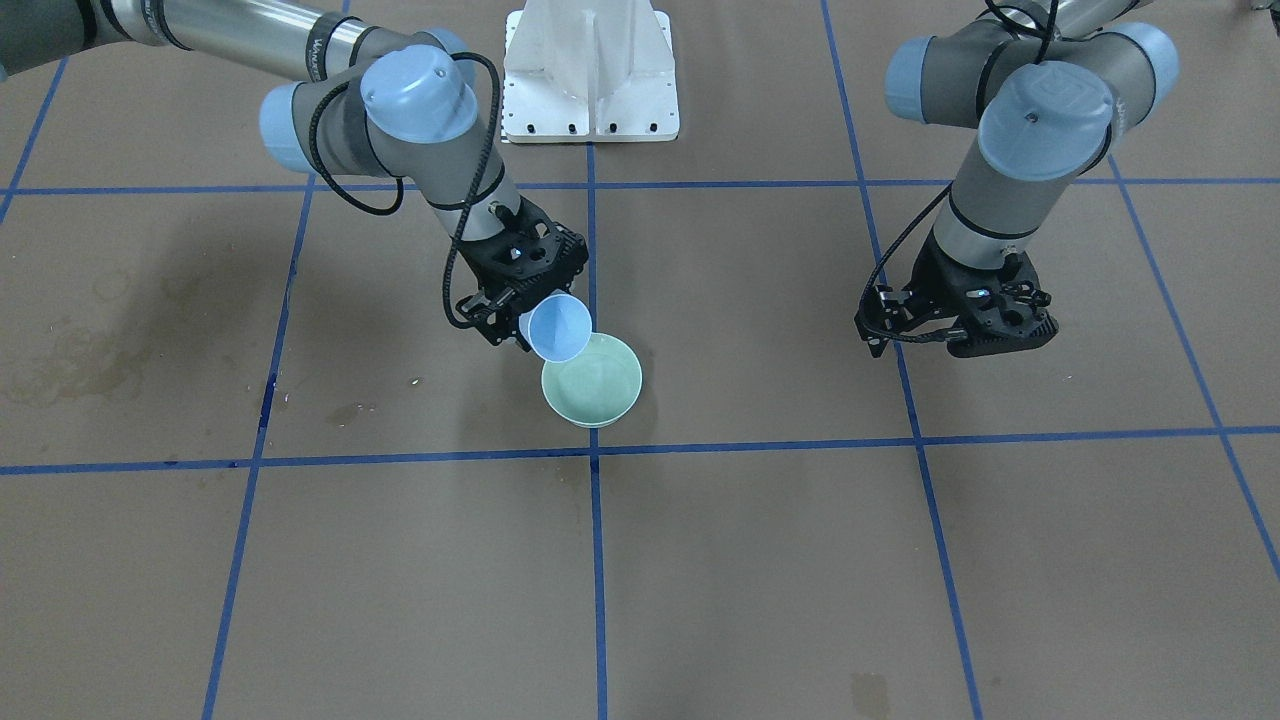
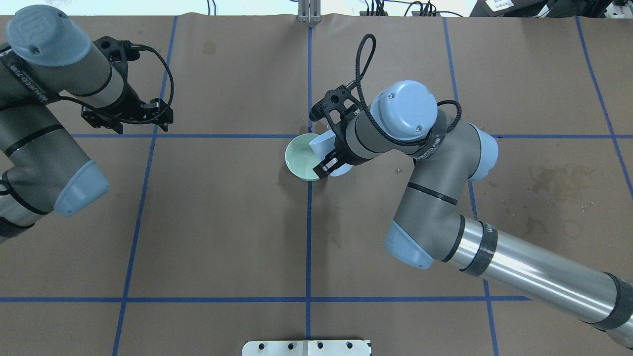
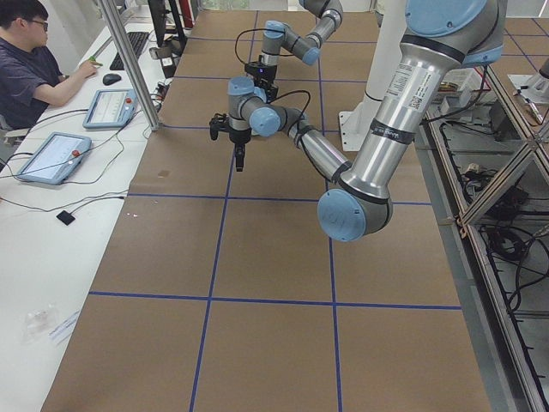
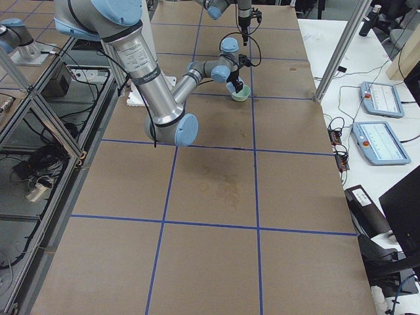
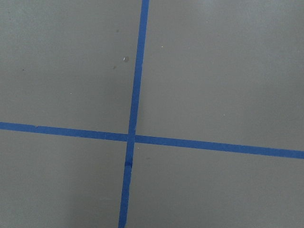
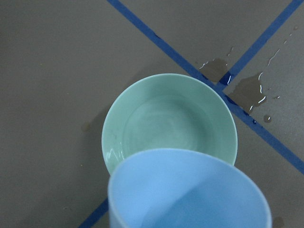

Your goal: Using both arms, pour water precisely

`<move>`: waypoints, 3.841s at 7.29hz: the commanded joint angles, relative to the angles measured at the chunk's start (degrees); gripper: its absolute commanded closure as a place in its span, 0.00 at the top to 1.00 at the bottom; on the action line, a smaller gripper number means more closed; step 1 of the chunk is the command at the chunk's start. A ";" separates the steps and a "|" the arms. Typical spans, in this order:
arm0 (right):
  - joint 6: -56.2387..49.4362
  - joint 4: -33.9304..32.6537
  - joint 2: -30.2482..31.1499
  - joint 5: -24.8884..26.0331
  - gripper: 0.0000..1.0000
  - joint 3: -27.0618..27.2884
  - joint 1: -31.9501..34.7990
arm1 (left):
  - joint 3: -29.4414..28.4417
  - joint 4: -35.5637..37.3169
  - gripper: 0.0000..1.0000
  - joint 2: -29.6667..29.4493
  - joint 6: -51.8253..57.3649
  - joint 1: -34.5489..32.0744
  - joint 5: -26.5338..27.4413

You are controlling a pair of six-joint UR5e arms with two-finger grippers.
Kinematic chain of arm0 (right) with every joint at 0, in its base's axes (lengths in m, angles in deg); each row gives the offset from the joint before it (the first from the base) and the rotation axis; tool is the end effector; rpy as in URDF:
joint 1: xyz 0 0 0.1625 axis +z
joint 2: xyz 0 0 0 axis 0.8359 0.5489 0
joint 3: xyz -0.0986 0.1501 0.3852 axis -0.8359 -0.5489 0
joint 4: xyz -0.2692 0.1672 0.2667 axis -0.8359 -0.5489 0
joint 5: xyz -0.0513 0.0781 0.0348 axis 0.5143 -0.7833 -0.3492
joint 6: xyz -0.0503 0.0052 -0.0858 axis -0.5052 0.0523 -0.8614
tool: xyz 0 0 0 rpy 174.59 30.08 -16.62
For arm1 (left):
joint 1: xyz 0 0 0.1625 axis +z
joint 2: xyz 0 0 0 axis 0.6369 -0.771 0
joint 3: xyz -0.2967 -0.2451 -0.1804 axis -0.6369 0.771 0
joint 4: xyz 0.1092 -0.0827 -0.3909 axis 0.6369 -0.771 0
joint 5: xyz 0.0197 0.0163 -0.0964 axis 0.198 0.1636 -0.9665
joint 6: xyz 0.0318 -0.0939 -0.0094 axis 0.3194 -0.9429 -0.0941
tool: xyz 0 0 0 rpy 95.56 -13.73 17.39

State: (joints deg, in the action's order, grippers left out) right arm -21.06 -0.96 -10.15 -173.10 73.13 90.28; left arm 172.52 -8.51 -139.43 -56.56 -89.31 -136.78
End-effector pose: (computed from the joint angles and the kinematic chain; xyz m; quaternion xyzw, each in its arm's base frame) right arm -0.5037 -0.4608 0.2128 0.2816 -0.4410 -0.2534 0.8136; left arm 0.3315 -0.5321 0.3271 0.0418 0.3612 -0.0664 0.9292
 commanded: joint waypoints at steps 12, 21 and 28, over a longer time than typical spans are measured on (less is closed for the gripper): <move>41.72 25.84 63.89 52.36 0.00 24.51 -3.83 | 2.27 0.18 1.00 -0.47 -4.42 0.35 -1.00; 87.16 -15.62 55.98 80.95 0.00 22.15 -34.61 | 2.36 0.09 1.00 0.49 -3.81 0.27 -1.44; 94.05 -17.06 54.75 84.13 0.00 14.15 -39.45 | 2.36 0.09 1.00 0.50 -3.81 0.27 -1.44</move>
State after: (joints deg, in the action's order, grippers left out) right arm 72.86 -18.01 44.63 -88.95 87.94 51.38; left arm 174.92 -8.42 -138.93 -60.37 -89.04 -138.22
